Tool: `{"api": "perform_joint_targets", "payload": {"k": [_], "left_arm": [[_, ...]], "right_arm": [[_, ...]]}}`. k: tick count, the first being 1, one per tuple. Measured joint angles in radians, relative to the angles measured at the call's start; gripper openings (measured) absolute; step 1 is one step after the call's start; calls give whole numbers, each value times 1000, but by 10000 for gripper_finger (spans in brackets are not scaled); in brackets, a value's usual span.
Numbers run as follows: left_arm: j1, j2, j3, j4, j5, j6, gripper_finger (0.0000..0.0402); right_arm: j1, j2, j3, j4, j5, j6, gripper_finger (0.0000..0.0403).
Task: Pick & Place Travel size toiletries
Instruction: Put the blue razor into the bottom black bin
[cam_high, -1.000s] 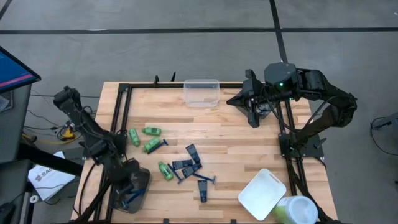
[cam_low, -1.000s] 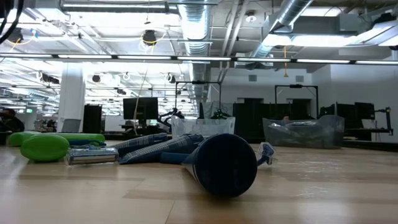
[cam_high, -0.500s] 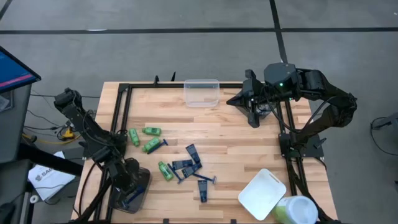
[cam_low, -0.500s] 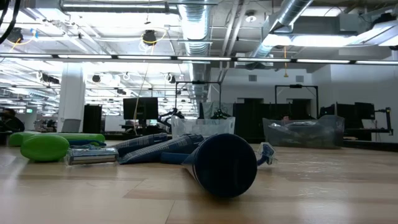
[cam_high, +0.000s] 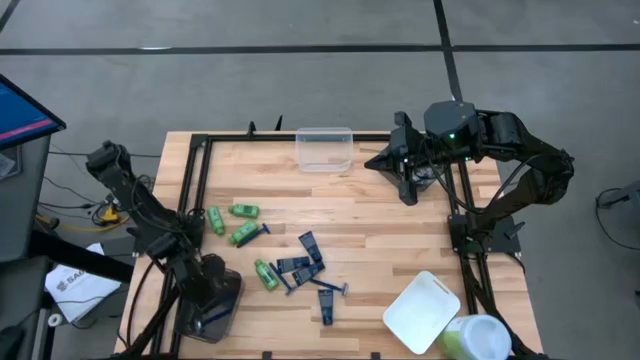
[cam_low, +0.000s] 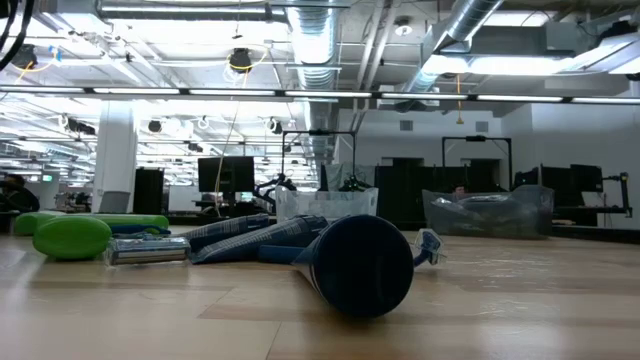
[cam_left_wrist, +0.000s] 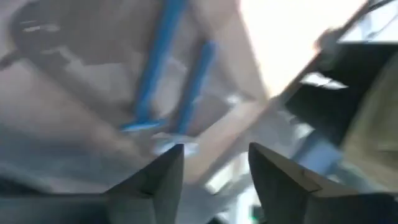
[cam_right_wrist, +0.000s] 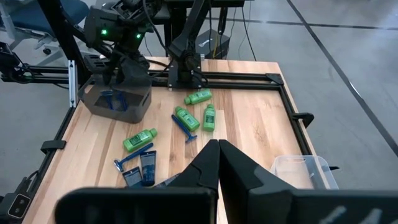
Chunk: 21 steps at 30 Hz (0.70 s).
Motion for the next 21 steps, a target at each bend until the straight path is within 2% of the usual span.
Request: {"api": "perform_joint_targets", "payload": {"k": [1,4,8,10,12,14,16,18,21], "left_arm": [[14,-12,0,26,-39,1,184],[62,-71,0,95,-264,45,188],[173,-152,1,114,-567,205,177],[252,-172,1,115,-662,343,173],[348,-174,1,117,-711,471,172],[457,-154,1,131,-714,592,177],[567,-115,1,168,-674,715,187],[669,-62,1,190,-584,816,202],[800,45,2,184,-405,890,226]], "right_arm": [[0,0,0,0,0,0,0],[0,0,0,0,0,0,0],[0,0,0,-3,0,-2,0],[0,0,0,-10,0,-3,0],[0,0,0,-25,0,-3,0],[0,0,0,-39,0,-2,0],[0,0,0,-52,0,-2,0],[0,0,0,-56,-1,0,0],[0,0,0,-56,-2,0,0]]}}
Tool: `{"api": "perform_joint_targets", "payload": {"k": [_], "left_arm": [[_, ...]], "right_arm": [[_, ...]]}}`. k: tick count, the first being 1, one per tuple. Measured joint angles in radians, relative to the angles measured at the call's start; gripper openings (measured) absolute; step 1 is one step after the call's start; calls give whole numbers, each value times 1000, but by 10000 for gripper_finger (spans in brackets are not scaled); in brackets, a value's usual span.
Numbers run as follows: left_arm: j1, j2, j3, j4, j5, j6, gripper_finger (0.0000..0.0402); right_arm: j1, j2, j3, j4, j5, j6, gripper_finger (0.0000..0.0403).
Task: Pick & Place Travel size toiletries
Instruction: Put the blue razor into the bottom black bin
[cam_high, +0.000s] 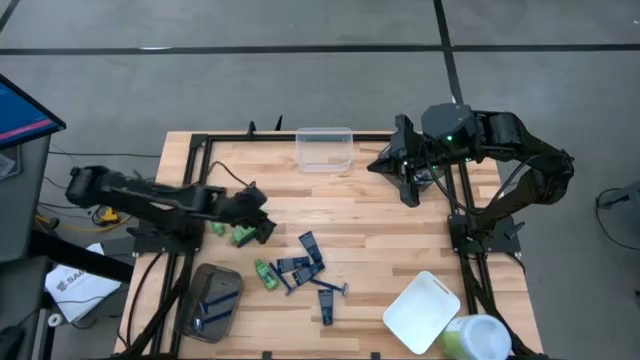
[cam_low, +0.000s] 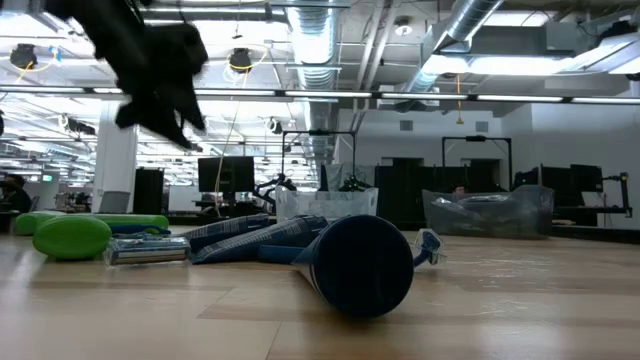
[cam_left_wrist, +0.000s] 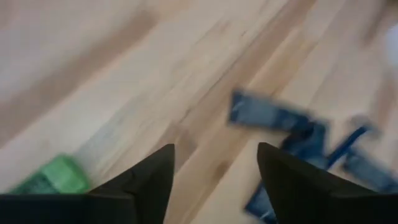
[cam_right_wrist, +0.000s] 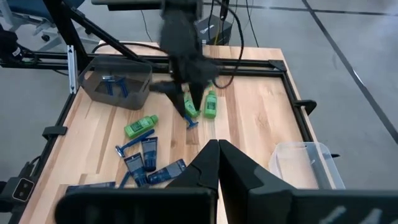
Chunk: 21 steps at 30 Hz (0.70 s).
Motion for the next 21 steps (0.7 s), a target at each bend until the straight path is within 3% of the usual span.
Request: {"api": "perform_joint_targets", "payload": {"k": [3,8,15,21], "left_arm": [[76,110,2,0,98,8,247],[82,246,2,2,132,80,253],[31,286,4,-11,69,86,239],[30,279,55,-137,12,166,238]], "right_arm": [[0,0,0,-2,0,6,0],[0,0,0,-25,0,8,0],[0,0,0,-31,0,8,0],[0,0,0,-31,0,8,0]]}}
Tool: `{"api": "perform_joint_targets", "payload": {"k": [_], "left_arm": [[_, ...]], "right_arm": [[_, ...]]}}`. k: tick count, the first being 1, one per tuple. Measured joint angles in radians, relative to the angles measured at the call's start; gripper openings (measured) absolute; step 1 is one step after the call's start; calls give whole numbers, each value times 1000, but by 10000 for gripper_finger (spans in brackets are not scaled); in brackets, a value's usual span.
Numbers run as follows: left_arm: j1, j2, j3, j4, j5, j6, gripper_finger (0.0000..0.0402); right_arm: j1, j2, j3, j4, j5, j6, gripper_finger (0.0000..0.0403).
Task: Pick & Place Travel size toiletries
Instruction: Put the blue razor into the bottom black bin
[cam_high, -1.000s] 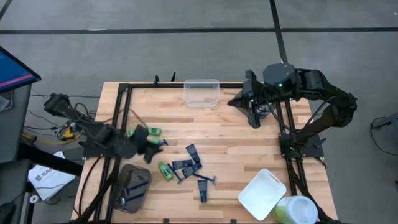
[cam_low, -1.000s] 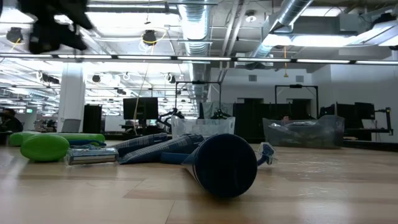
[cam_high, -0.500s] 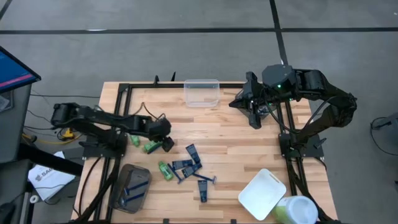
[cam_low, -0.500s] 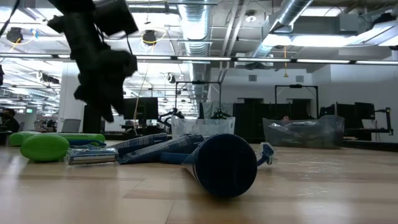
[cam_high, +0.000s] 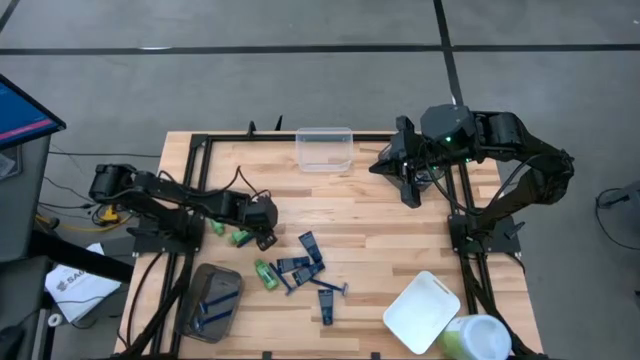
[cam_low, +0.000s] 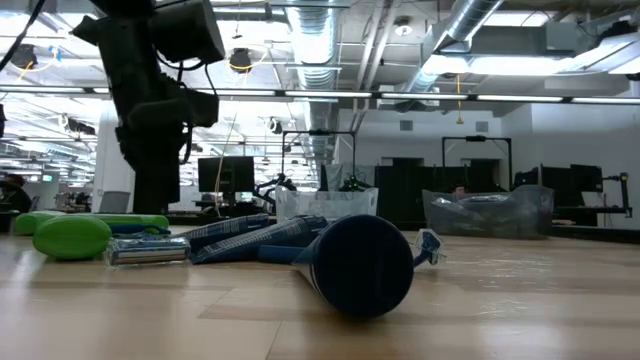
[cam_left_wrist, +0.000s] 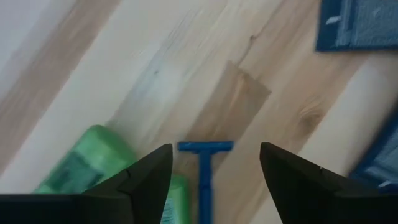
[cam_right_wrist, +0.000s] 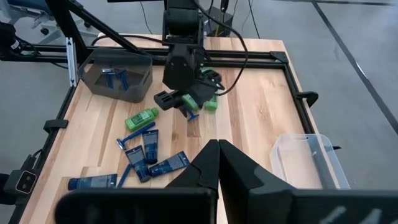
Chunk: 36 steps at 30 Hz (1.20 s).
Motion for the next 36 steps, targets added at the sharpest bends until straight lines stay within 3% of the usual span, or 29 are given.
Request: {"api": "perform_joint_targets", "payload": {"k": [17,29,32,36], "left_arm": [[15,2,-37,-12,31,64,237],[15,142,-33,-3,75,146,235],[15,149,-33,0,90,145,217],[15,147,-34,6,99,142,156]], "right_arm": [[0,0,0,19,0,17,0],[0,0,0,19,0,27,0],[0,0,0,19,0,27,0],[0,0,0,19,0,27,0]]}}
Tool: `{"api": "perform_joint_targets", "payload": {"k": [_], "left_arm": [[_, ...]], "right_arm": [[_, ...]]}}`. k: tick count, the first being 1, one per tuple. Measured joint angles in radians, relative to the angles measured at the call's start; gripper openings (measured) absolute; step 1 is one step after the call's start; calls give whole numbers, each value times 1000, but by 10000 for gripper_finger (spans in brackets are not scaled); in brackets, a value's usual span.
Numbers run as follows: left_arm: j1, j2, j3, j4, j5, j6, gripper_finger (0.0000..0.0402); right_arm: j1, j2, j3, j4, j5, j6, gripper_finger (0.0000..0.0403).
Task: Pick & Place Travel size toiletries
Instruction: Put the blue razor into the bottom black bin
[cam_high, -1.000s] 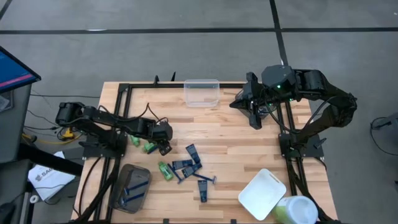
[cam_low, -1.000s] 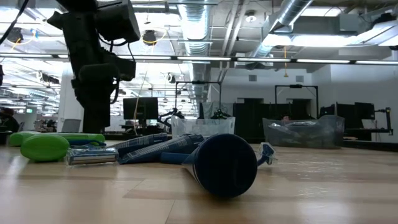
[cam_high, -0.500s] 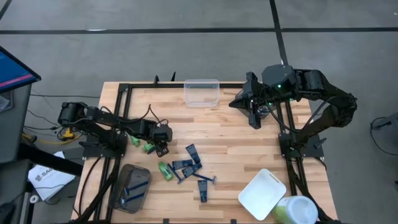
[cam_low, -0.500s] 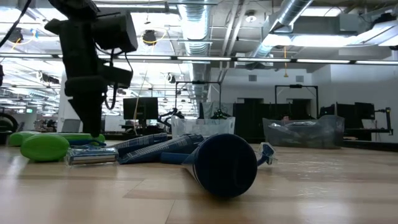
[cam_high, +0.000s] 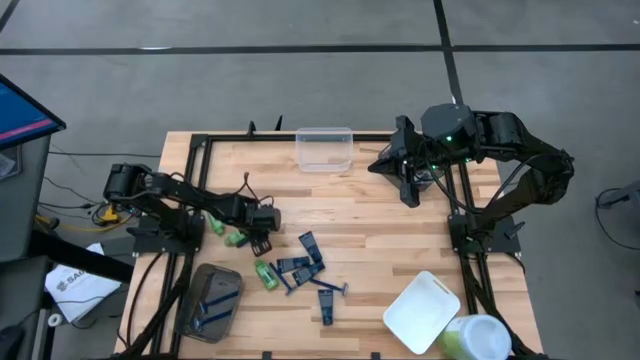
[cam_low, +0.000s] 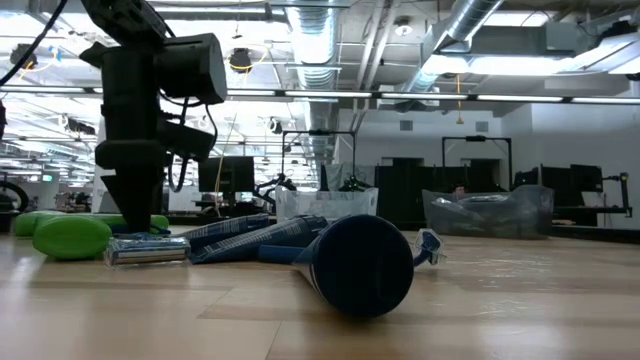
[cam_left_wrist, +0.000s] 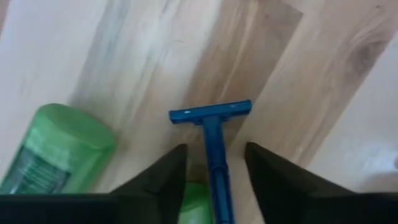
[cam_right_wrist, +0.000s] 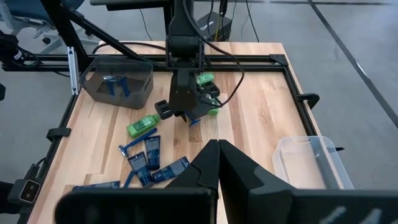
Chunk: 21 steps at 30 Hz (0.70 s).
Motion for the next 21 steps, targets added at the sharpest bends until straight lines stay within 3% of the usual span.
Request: {"api": "perform_joint_targets", "payload": {"k": [7,14,21], "left_arm": [[-1,1,-2,31,5,-3,28],[0,-17,12,57,6,-3,35],[0,-191,60,62,7,-49,25]], "right_arm": [[0,0,0,10,0,0,0],[0,0,0,22,0,0,0],[0,0,0,26,0,0,0]]}}
